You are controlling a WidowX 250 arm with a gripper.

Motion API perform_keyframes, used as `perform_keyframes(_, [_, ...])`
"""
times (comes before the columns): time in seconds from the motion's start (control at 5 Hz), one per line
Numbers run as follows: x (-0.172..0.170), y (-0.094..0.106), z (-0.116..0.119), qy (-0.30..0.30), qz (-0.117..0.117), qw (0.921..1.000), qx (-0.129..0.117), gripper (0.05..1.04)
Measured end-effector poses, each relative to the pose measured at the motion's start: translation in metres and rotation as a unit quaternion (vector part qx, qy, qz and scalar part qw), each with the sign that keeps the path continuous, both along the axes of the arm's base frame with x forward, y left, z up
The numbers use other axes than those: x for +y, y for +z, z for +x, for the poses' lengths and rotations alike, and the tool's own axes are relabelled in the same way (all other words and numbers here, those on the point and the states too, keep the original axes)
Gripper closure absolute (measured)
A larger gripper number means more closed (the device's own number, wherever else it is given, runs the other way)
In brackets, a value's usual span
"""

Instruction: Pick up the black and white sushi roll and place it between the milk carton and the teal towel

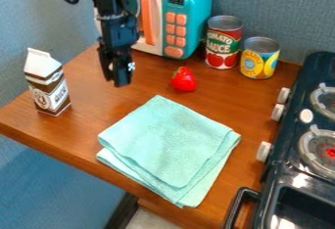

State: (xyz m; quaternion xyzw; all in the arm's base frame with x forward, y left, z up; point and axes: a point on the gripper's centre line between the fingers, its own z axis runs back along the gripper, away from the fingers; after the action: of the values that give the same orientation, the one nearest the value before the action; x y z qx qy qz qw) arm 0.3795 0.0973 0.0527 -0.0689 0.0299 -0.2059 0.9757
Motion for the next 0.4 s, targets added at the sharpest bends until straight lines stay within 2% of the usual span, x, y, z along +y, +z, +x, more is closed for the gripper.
perform_keyframes(0.2, [-0.0034, -0.0101, -0.0151, -0.004, -0.001, 0.9999, 0.013, 0.455])
perform_keyframes(0.4, [-0.0026, -0.0124, -0.0216, -0.008, 0.008, 0.9998, 0.016, 0.455])
